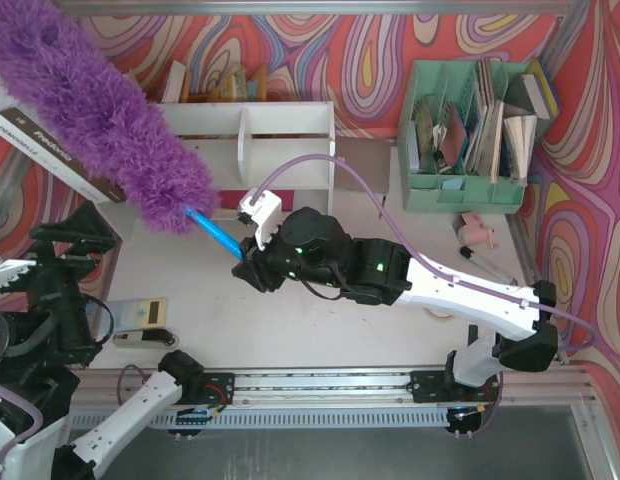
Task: Dust the bookshelf with a duster
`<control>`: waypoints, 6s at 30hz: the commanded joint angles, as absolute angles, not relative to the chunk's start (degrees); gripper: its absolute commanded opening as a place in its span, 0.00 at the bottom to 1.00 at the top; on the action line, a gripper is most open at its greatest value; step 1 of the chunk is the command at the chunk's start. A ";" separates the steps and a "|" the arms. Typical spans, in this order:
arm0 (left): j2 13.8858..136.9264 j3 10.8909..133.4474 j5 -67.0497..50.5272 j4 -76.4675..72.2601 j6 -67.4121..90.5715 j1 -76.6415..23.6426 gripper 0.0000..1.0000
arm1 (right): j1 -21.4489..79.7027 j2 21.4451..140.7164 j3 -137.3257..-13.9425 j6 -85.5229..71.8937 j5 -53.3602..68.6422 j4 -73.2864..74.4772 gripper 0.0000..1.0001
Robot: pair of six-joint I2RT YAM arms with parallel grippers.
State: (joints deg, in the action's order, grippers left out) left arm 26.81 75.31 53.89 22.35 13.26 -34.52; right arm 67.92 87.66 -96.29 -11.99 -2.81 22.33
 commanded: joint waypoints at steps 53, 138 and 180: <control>25.58 75.38 54.84 21.67 11.52 -34.64 0.98 | 71.63 94.12 -72.52 -14.61 1.37 2.99 0.00; 24.10 72.52 55.46 22.34 12.28 -34.63 0.98 | 67.15 94.41 -60.11 -22.74 -2.95 -9.52 0.00; 26.02 71.37 54.76 23.37 13.28 -34.63 0.99 | 67.70 95.78 -62.89 -19.89 0.64 -15.44 0.00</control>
